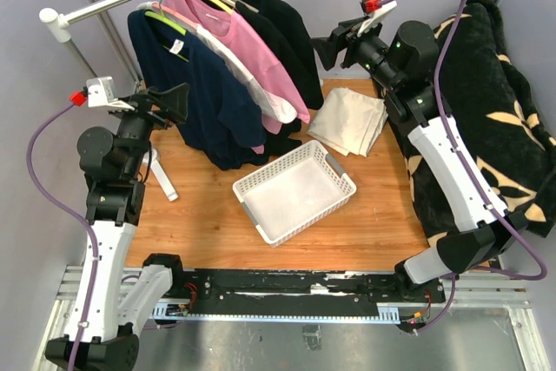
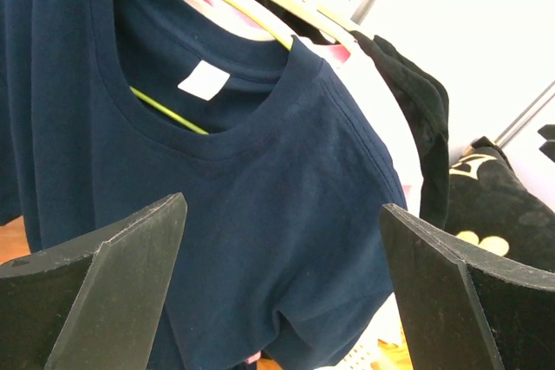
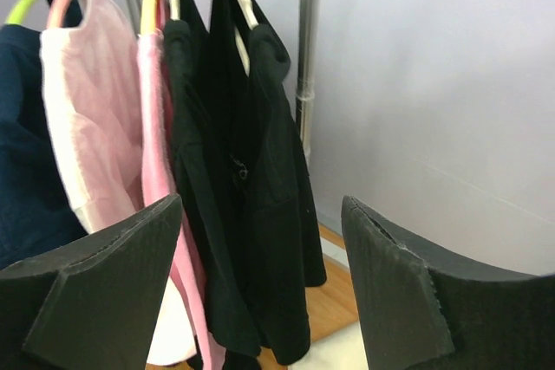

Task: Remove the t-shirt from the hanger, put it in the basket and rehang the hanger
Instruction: Adjust the clothesline at the center of the board.

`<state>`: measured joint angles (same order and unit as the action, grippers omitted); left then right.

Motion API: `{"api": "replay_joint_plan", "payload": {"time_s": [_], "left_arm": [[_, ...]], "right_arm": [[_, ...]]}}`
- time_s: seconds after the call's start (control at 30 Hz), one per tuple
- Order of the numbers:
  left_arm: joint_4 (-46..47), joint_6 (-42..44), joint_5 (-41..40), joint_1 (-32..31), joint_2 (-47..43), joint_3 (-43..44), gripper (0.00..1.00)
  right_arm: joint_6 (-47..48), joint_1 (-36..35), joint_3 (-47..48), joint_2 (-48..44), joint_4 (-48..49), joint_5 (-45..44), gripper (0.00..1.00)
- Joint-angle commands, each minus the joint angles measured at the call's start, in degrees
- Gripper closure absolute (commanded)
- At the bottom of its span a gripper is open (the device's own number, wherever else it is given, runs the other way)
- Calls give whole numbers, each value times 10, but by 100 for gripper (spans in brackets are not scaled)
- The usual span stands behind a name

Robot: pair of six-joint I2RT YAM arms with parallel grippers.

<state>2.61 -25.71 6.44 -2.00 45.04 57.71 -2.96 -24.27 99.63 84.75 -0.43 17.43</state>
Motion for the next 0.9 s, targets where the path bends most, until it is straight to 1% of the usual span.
{"api": "replay_joint_plan", "payload": {"time_s": [0.0, 0.3, 0.53, 0.67, 0.87], "left_arm": [[-9, 4, 11, 3, -34, -28, 2], [-52, 10, 10, 3, -87, -84, 3], [-66, 15, 13, 3, -109, -104, 3], [-69, 21, 13, 3, -128, -117, 3], [-68, 19, 17, 3, -159, -138, 3]], "right_arm": [[7, 10, 14, 6, -37, -53, 25], [-32, 67, 2, 57, -48, -35, 24], [-48, 101, 1, 98, -46, -16, 22], [-51, 117, 21, 147, -54, -11, 22], [-43, 127, 90, 259, -98, -17, 22]]}}
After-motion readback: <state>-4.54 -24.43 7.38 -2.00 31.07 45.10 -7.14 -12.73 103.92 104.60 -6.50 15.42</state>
